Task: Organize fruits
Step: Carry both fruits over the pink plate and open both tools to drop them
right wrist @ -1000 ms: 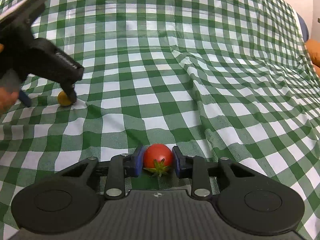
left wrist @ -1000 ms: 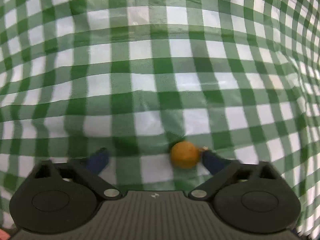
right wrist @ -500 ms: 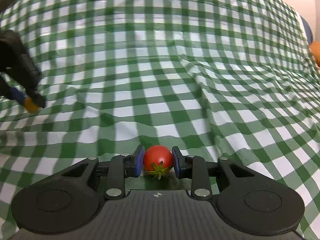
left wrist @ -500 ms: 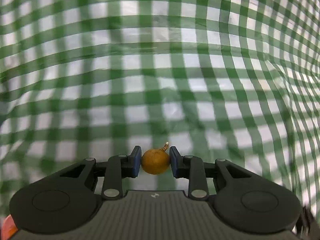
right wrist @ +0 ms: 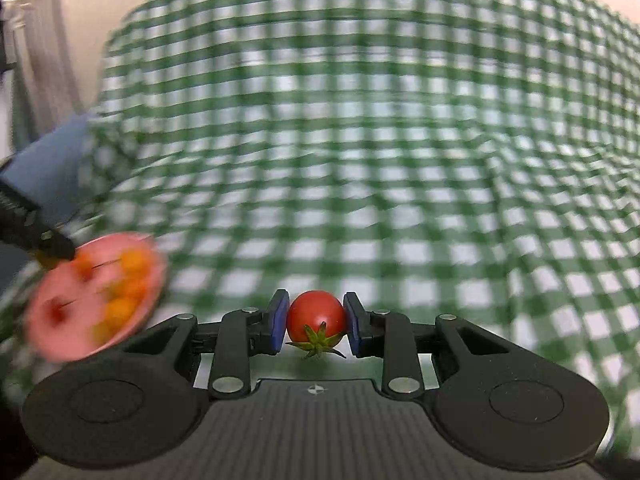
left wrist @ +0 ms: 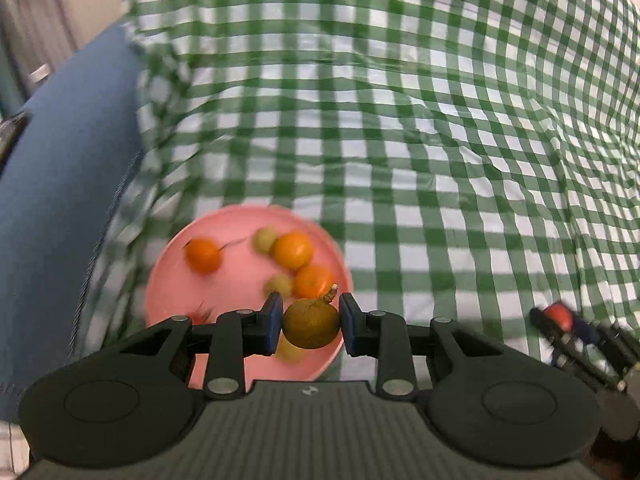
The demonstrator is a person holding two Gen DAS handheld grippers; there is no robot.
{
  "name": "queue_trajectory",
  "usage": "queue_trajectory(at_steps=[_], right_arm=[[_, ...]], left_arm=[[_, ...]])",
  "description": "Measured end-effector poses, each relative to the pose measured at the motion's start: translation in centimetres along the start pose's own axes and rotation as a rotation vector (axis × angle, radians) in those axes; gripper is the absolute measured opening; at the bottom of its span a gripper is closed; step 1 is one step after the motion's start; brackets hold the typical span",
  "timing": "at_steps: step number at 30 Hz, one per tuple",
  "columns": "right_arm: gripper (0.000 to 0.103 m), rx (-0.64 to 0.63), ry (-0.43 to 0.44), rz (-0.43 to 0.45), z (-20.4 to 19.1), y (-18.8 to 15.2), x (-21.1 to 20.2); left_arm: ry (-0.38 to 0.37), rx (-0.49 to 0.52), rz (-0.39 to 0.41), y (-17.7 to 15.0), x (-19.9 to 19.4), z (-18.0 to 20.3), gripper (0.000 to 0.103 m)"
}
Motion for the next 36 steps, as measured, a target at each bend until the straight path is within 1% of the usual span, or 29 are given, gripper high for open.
queue_trajectory(at_steps=[3, 6, 11, 18, 27, 36], right_arm=[[0.031, -0.020, 0.067, -0.024, -3.1, -0.4, -2.0], [0.031, -0.033, 0.104, -0.045, -5.5, -0.4, -3.1], [0.031, -0.062, 0.115, -0.043, -7.9, 0.3, -4.2], [0.031, -0.110, 0.125, -0.063, -9.8, 0.6, -4.3], [0.031, -0.182, 0.130, -0.065, -11.8, 1.0, -3.8], [0.031, -0.192, 0.149, -0.080, -12.8, 1.3, -2.6]], left_arm=[[-0.007, -0.027, 0.005, -1.9, -2.2, -2.4, 0.034], [0.003, -0.049, 0.013, -3.3, -3.7, -4.4, 0.034], [0.009, -0.104, 0.033, -4.7, -5.2, -7.8, 0.034], [0.020, -0.190, 0.047, -5.1, -5.8, -11.3, 0.034], [0.012, -0.228, 0.052, -4.7, -5.4, -12.8, 0.034], [0.017, -0.245, 0.043, -4.1, -4.6, -13.5, 0.034]])
Point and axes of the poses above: each gripper's, at about its wrist camera, not at the fingertips, and x roughly the way its jaws point, z to its right, y to its top, the point moved 3 cm from there along x, roughly the way its jaws point, and after that the axes turned 13 degrees about -x, right-handed, at the moved point
